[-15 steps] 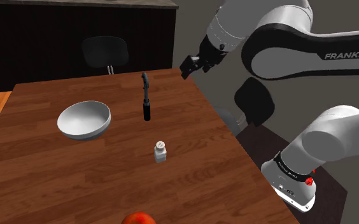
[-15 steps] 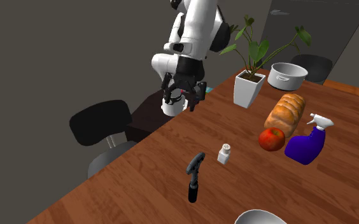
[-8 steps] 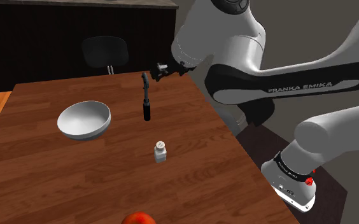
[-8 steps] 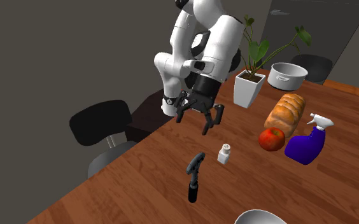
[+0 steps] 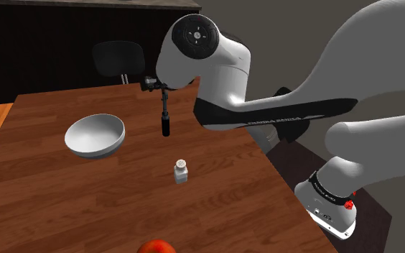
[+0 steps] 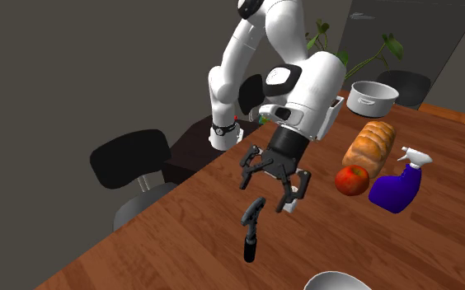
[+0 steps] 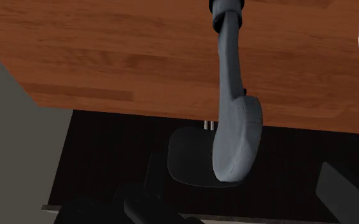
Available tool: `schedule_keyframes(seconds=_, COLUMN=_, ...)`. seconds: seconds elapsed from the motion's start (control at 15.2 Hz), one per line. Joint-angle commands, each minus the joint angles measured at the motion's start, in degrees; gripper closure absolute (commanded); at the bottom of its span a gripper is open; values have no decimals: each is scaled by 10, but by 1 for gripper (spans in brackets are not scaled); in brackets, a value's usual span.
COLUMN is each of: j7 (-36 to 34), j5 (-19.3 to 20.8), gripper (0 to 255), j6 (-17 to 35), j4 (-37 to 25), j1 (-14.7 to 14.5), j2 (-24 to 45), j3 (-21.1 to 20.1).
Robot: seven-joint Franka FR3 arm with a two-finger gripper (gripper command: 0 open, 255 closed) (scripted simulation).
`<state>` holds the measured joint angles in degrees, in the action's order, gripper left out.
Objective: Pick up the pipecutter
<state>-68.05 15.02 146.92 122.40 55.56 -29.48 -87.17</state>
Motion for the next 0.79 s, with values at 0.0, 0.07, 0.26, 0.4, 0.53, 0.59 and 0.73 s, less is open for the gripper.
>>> schedule_keyframes(seconds=0.0, j7=-10, j5=-1, gripper=0, j6=13, j4=2, j1=23, j2=-8, j3=-24)
schedule_keyframes(seconds=0.07, j7=-13, j5=-2, gripper=0, j6=19, j4=5, j1=29, j2=-10, j3=-30)
schedule_keyframes(seconds=0.26, j7=-22, j5=-4, gripper=0, j6=37, j4=15, j1=46, j2=-19, j3=-51)
schedule_keyframes(seconds=0.4, j7=-24, j5=-4, gripper=0, j6=40, j4=17, j1=49, j2=-21, j3=-55)
schedule_keyframes(seconds=0.53, j7=-24, j5=-4, gripper=255, j6=41, j4=16, j1=51, j2=-21, j3=-55)
schedule_keyframes(seconds=0.59, j7=-24, j5=-4, gripper=255, j6=41, j4=16, j1=51, j2=-21, j3=-56)
schedule_keyframes(seconds=0.73, j7=-24, j5=-4, gripper=255, j6=41, j4=16, j1=51, j2=-21, j3=-56)
